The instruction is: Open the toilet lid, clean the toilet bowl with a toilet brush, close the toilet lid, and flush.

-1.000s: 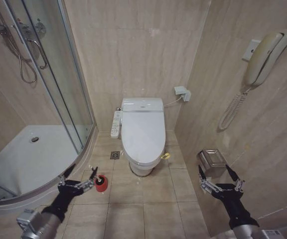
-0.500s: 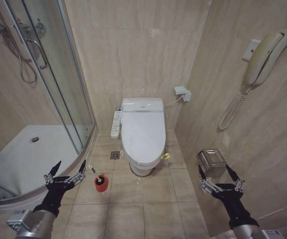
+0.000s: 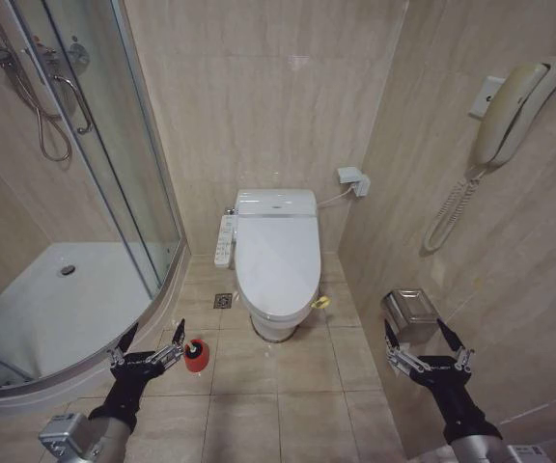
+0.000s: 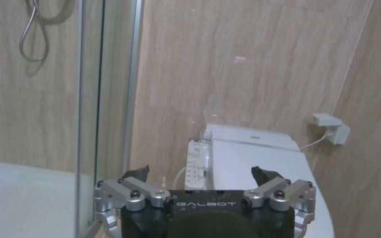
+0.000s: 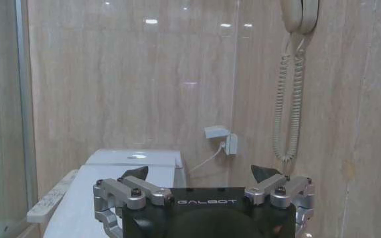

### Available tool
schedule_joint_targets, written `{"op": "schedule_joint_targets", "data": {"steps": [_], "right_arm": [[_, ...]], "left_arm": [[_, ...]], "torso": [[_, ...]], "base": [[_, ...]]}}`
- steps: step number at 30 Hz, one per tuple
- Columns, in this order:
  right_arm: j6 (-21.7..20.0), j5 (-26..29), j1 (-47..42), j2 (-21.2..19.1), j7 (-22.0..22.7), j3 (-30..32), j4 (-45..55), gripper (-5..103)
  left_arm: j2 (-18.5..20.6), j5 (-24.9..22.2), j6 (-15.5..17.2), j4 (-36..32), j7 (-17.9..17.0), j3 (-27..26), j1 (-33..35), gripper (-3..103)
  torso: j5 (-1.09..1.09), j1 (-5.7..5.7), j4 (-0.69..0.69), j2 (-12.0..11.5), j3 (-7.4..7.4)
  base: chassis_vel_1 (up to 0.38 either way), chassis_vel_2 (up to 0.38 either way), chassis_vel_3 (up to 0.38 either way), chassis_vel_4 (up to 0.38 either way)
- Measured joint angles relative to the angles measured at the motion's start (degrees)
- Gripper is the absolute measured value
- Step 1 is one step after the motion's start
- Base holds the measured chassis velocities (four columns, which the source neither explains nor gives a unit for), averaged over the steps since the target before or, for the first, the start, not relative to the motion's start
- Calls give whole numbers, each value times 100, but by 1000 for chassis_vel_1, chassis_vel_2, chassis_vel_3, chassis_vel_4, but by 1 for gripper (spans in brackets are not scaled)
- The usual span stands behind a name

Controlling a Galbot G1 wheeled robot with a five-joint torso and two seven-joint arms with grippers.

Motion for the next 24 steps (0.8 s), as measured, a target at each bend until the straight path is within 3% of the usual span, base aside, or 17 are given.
{"op": "schedule_joint_targets", "data": {"steps": [4, 7, 14, 24], "right_arm": [[0, 0, 0, 0, 0, 0, 0, 100], [0, 0, 0, 0, 0, 0, 0, 100], [0, 0, 0, 0, 0, 0, 0, 100], [0, 0, 0, 0, 0, 0, 0, 100]], "left_arm": [[9, 187, 94, 90, 41, -4, 26, 100], [16, 261, 105, 134, 272, 4, 16, 100], [6, 54, 151, 252, 507, 45, -208, 100], [28, 295, -337, 225, 391, 44, -290, 100]], "torso": [[-1, 0, 0, 0, 0], [-1, 0, 0, 0, 0], [-1, 0, 0, 0, 0], [-1, 1, 0, 0, 0]], "base": [[0, 0, 0, 0], [0, 0, 0, 0], [0, 0, 0, 0], [0, 0, 0, 0]]}}
